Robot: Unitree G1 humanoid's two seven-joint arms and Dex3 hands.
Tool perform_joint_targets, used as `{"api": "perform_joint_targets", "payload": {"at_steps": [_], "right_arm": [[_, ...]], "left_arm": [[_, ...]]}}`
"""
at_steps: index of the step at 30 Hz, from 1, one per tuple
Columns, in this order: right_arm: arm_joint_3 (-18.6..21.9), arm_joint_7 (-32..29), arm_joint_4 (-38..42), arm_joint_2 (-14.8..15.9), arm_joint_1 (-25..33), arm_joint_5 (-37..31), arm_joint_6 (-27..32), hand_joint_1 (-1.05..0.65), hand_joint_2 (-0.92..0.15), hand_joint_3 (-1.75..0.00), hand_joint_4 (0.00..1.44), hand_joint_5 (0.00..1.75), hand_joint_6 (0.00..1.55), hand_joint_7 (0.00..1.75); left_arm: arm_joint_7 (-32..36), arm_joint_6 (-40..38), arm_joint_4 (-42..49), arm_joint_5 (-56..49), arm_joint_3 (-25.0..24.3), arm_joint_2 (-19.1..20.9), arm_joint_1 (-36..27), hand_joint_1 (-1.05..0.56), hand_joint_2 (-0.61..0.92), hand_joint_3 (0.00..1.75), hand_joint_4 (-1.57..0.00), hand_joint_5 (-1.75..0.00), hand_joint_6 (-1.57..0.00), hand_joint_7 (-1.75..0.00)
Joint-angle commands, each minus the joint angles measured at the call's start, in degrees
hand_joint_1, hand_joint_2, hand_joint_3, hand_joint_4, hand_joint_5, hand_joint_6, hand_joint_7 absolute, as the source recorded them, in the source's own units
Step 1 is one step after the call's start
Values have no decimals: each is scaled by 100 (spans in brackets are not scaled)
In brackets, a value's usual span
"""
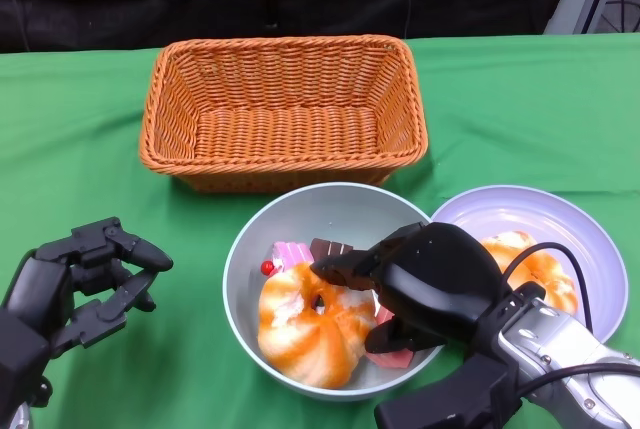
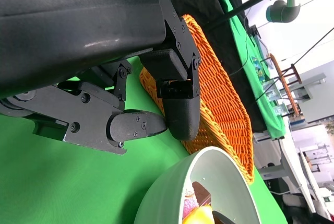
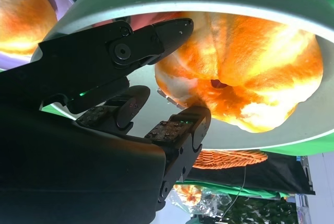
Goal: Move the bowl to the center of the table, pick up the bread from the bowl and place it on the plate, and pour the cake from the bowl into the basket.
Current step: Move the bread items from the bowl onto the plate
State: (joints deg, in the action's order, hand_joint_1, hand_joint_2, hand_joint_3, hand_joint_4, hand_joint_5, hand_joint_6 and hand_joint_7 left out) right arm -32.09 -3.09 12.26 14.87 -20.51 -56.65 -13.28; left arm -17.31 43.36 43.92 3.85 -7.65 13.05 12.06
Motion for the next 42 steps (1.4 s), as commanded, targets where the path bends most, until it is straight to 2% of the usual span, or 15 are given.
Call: {"api": "perform_joint_targets", "payload": {"at_steps": [1, 24, 42], "right_arm": [[-63, 24, 12, 92, 2, -9, 27, -73, -84, 0, 71, 0, 61, 0], [-175, -92, 158, 173, -98, 5, -83, -74, -86, 0, 72, 0, 62, 0], [-208, 428, -195, 408, -40, 131, -126, -72, -86, 0, 69, 0, 65, 1]], "left_arm": [[60, 53, 46, -6, -38, 86, 29, -14, 90, 46, -80, -141, -82, -107], [30, 52, 96, 11, -22, 65, 65, -15, 89, 48, -80, -140, -83, -105], [149, 13, 62, -79, -10, 99, 51, -14, 88, 49, -79, -142, -82, -106]]}}
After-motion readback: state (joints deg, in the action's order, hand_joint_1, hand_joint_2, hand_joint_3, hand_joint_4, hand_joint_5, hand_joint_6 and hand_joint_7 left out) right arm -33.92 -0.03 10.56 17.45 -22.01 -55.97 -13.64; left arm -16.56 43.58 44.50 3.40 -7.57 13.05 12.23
